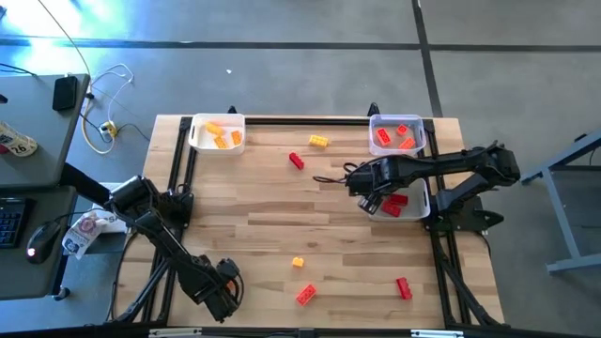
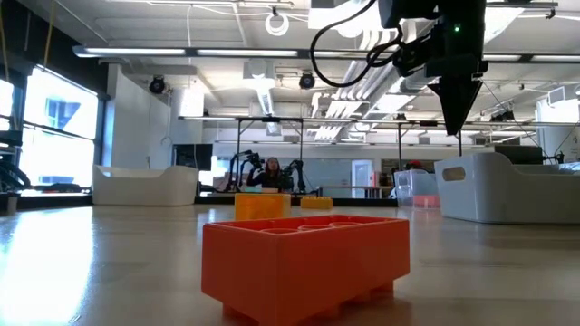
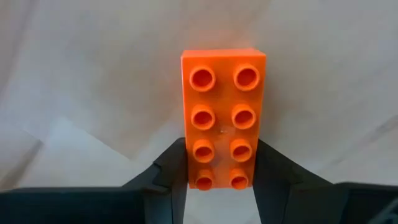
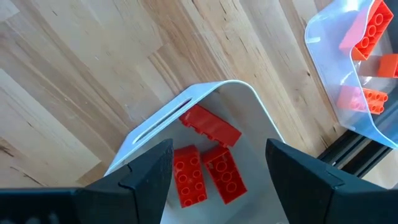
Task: Sort & place blocks by color
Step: Put the orange game piece into the transparent bin
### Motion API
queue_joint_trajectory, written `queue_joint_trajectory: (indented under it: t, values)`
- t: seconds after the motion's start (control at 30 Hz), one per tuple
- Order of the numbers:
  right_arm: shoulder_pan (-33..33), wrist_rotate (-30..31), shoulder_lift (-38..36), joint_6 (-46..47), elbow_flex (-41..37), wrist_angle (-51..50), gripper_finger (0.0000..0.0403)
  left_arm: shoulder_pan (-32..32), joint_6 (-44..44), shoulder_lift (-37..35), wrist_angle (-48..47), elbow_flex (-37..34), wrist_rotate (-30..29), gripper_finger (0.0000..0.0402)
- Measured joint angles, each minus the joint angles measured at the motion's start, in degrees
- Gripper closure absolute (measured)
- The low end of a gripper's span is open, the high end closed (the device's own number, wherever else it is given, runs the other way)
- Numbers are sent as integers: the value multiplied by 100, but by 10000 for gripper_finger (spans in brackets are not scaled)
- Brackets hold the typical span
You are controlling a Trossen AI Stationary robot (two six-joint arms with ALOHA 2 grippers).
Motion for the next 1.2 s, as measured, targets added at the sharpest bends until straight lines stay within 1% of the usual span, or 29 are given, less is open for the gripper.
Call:
queue_joint_trajectory:
  t: [0.17,0.3,0.6,0.8,1.0,1.2]
  values:
    - [0,-52,0,0,0,2,160,319,528,-128,-254,-23,-244,292]
    - [10,-128,0,0,0,2,160,634,1029,-244,-329,-23,-252,292]
    - [228,-105,0,-118,0,136,160,1588,2644,-623,-351,-19,-423,292]
    - [413,-223,0,-1012,0,659,160,2297,3752,-926,-346,-16,-546,292]
    - [506,-383,0,-1691,0,1327,160,2988,4798,-1259,-300,-15,-525,292]
    - [538,-437,0,-2868,0,2273,160,3635,5869,-1430,146,-14,-333,292]
